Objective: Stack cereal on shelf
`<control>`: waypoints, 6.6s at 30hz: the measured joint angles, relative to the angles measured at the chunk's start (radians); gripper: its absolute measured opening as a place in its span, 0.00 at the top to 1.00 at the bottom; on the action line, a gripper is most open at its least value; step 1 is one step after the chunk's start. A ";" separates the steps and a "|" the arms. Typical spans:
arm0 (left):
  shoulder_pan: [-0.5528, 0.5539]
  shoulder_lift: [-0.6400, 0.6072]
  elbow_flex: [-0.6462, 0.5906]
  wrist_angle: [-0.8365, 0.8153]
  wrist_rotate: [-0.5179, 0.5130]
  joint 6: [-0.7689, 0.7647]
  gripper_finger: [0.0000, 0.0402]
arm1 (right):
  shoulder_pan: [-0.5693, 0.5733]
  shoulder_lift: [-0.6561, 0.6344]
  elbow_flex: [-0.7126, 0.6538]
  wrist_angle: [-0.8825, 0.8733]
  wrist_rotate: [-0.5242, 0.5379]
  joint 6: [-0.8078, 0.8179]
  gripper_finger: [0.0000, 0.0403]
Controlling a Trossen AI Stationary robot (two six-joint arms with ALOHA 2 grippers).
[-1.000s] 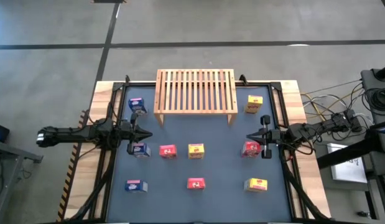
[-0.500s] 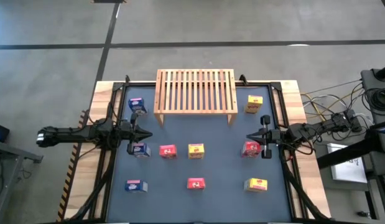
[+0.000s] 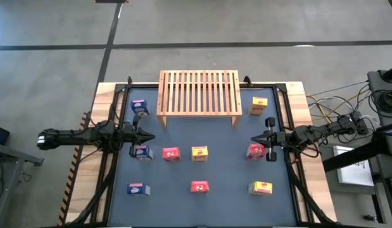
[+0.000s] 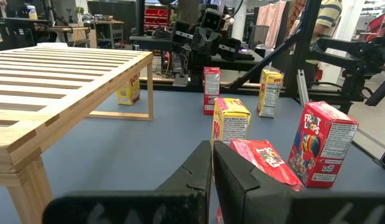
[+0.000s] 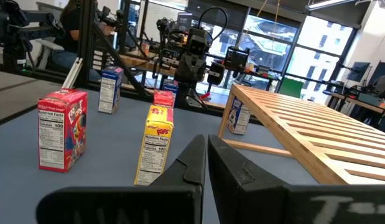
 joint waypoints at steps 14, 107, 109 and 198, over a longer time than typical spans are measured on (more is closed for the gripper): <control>0.000 0.000 0.000 0.000 0.000 0.000 1.00 | 0.000 0.000 0.000 0.000 0.000 0.000 0.98; 0.000 0.000 0.000 0.000 0.000 0.000 1.00 | 0.000 0.000 0.000 0.037 0.003 0.000 0.98; 0.000 0.000 0.000 0.000 0.000 0.000 1.00 | 0.000 0.000 0.000 0.045 0.003 0.000 0.98; 0.000 0.000 0.000 0.000 0.000 0.000 1.00 | 0.571 0.625 0.857 -1.007 0.470 0.931 0.98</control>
